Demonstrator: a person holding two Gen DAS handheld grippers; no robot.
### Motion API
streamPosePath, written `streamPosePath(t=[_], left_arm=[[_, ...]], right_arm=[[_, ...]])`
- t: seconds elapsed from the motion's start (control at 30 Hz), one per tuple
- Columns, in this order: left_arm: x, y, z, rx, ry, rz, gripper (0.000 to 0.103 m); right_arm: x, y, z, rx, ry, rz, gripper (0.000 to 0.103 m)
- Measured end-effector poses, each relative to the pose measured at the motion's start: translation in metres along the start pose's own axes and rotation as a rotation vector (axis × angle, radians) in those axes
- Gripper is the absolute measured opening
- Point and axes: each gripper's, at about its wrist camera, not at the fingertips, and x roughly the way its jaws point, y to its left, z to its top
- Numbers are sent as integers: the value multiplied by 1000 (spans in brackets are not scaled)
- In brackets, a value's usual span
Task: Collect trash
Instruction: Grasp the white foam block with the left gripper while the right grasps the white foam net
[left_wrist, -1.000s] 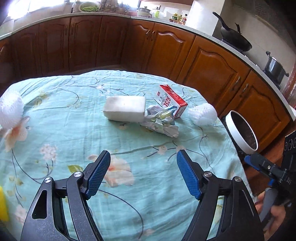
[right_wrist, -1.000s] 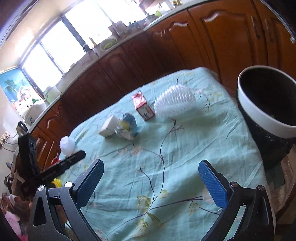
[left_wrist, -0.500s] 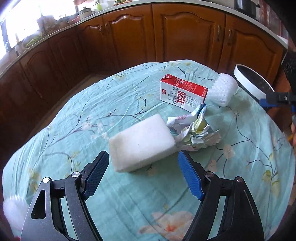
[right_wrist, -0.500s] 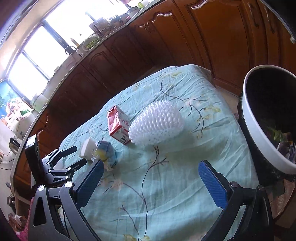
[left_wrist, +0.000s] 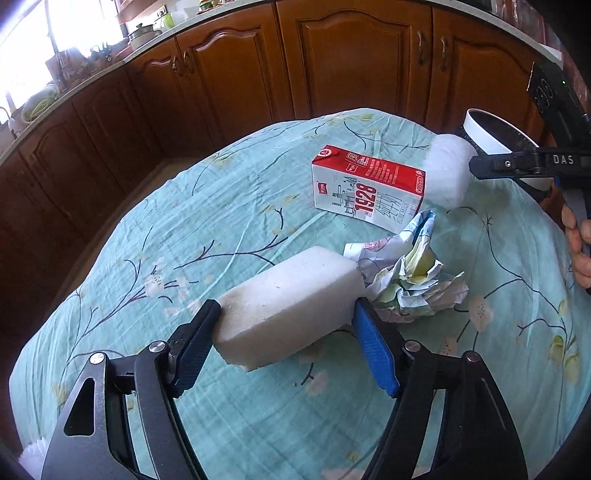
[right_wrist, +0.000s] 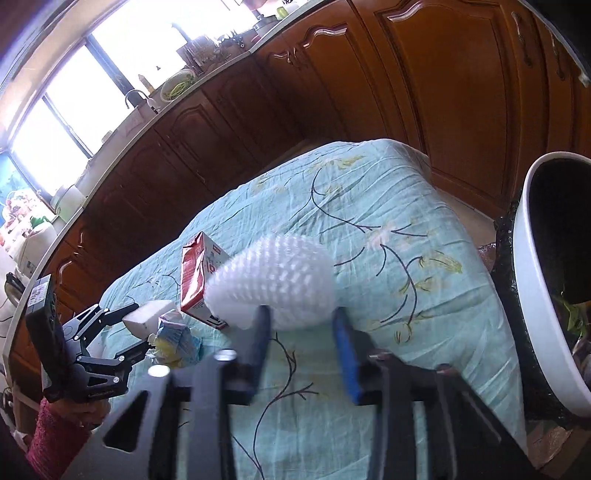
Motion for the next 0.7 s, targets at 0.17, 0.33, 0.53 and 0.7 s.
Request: streamPosePath(t=[0.17,0.33,0.53,0.7], left_arm=[[-16,-6,-11,-75,-7,-10,69],[-48,-15,-24,-195,-38,-63,69],[-67,-23,-56,-455,2,-154,72],[-70,-34,-80,-593,12,-132,77]], right_arm=[[-20,6,-9,-44,-39,7,0],[-37,16,-8,-86,-78,-6,45],[-14,11,17,-49,-93,1,92],[21,-3,17,-1,7,22,23]])
